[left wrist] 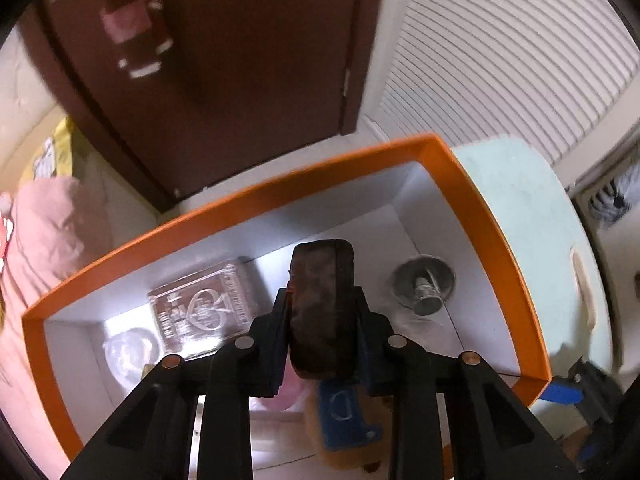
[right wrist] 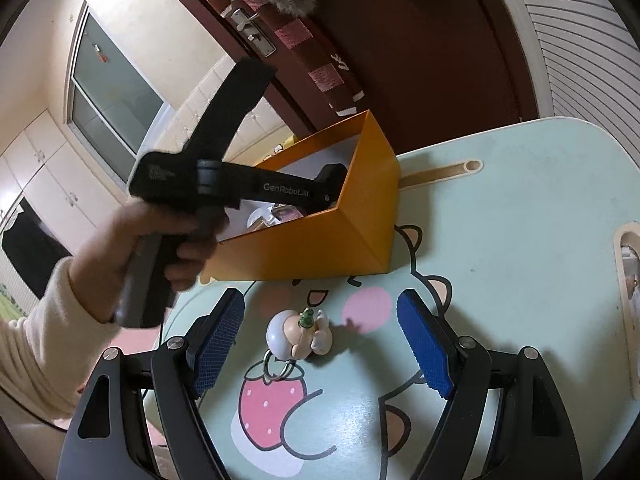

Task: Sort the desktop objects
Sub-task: 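Grasp the dark red case in the box with the left tool and lift it out, then lower the dark red case onto the table and open the left tool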

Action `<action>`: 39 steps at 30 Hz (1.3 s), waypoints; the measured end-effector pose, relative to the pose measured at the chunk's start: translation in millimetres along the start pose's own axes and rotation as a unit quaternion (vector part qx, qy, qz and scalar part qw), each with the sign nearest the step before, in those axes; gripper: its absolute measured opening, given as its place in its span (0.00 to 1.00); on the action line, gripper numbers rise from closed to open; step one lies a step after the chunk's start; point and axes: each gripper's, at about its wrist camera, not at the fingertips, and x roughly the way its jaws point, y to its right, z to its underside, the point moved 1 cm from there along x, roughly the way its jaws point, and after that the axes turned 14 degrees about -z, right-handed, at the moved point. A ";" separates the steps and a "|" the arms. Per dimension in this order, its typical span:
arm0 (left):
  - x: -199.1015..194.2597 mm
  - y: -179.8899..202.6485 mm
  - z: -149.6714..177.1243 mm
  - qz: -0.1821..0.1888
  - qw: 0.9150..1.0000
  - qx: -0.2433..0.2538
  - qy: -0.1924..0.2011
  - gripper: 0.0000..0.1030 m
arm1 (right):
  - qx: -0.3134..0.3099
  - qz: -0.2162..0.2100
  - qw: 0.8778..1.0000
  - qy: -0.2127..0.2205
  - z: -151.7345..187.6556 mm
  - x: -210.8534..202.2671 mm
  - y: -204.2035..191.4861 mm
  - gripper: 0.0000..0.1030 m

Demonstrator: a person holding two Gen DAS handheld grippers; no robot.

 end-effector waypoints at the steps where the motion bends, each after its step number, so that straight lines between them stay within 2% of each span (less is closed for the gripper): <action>1: -8.1 -3.4 2.7 0.008 1.000 -0.009 0.014 0.25 | 0.000 0.001 1.000 0.001 -0.2 -0.1 -0.3 0.77; 7: -92.5 -45.3 12.9 0.033 0.991 -0.056 0.113 0.25 | -0.010 0.006 1.000 -0.005 -0.5 0.7 -4.7 0.77; 9: -117.4 -56.5 38.5 0.028 0.989 -0.070 0.128 0.25 | -0.014 0.009 1.000 -0.008 -1.0 2.3 -8.3 0.77; 12: -132.5 -66.2 96.7 0.015 0.989 -0.092 0.115 0.25 | -0.015 0.008 1.000 -0.012 -1.7 4.7 -12.5 0.77; 16: -136.9 -52.0 195.2 0.013 0.989 -0.123 0.077 0.25 | -0.018 0.012 0.999 -0.025 -3.1 7.9 -17.6 0.77; 19: -112.7 -49.9 236.3 0.032 0.983 -0.170 0.054 0.25 | -0.020 0.014 0.999 -0.021 -11.6 6.6 -20.4 0.77; 22: -93.5 -49.6 248.9 0.012 0.979 -0.198 0.049 0.25 | -0.007 -0.015 0.999 -0.030 -39.2 11.0 -25.5 0.77; 24: -83.7 -49.7 251.8 -0.002 0.977 -0.206 0.056 0.25 | -0.020 -0.009 0.998 -0.060 -65.0 27.2 -35.0 0.77; 27: -79.4 -46.3 252.8 -0.006 0.973 -0.217 0.072 0.26 | -0.045 0.023 0.992 -0.112 -98.4 63.5 -44.9 0.77; 28: -79.7 -47.6 253.9 -0.005 0.972 -0.221 0.078 0.34 | -0.049 0.035 0.989 -0.135 -109.0 82.2 -48.4 0.77; 29: -82.4 -50.5 255.5 -0.003 0.970 -0.226 0.086 0.46 | -0.052 0.043 0.986 -0.155 -114.1 96.6 -49.7 0.77; 30: -85.2 -53.6 257.5 -0.001 0.968 -0.231 0.094 0.53 | -0.053 0.053 0.981 -0.176 -119.2 112.8 -50.4 0.75; 31: -89.1 -57.5 261.3 0.001 0.966 -0.236 0.102 0.61 | -0.050 0.068 0.976 -0.202 -123.5 133.4 -48.9 0.67; 34: -104.6 -72.4 273.5 0.005 0.958 -0.253 0.131 0.67 | -0.017 0.094 0.961 -0.259 -123.5 175.6 -34.7 0.59; 35: -107.2 -78.3 276.9 0.003 0.956 -0.261 0.136 0.68 | -0.010 0.102 0.957 -0.273 -120.5 185.1 -29.7 0.58; 39: -108.7 -94.3 287.9 0.003 0.948 -0.287 0.137 0.69 | 0.001 0.134 0.942 -0.308 -110.4 210.1 -15.0 0.55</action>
